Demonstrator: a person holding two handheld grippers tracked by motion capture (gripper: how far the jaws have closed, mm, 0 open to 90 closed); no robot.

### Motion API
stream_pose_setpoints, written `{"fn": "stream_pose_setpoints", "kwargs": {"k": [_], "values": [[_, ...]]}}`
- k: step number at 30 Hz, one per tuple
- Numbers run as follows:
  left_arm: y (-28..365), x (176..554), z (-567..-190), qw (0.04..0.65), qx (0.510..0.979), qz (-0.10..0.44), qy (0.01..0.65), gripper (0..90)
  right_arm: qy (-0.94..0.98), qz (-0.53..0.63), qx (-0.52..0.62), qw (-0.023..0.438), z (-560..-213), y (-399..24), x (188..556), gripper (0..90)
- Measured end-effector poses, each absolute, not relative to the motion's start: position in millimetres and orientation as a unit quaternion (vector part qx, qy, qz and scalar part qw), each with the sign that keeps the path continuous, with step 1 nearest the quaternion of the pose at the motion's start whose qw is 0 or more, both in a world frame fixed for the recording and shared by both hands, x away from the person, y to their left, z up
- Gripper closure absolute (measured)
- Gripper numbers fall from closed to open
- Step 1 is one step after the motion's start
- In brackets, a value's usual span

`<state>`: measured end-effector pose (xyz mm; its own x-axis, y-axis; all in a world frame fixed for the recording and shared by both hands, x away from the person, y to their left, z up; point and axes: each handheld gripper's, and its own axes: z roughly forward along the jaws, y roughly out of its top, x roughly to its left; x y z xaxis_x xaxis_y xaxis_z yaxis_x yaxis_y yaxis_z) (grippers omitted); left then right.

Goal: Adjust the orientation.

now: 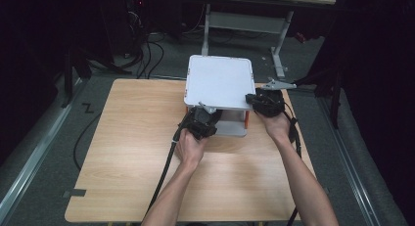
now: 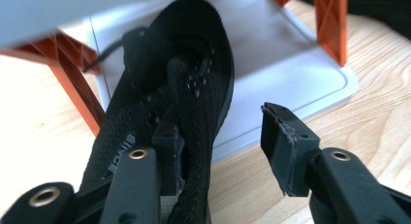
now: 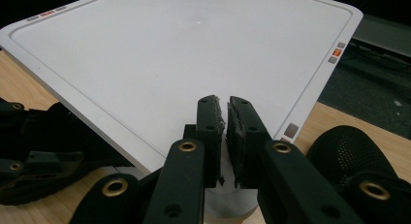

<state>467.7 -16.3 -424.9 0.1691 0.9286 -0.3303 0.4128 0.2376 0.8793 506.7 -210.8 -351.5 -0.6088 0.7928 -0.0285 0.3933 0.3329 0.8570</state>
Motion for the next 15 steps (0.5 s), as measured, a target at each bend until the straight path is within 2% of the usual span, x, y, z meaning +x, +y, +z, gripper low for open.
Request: {"fn": "stream_pose_setpoints", "kwargs": {"k": [10,15], "values": [[-10,458,-406,0.543,0.558,0.262,0.570,47.6,0.783,0.436,0.379,0.229,-352,-211,507,83.4],[-1,455,-396,0.553,0.553,0.248,0.572,43.4,0.783,0.436,0.378,0.232,-352,-210,506,83.4]]}}
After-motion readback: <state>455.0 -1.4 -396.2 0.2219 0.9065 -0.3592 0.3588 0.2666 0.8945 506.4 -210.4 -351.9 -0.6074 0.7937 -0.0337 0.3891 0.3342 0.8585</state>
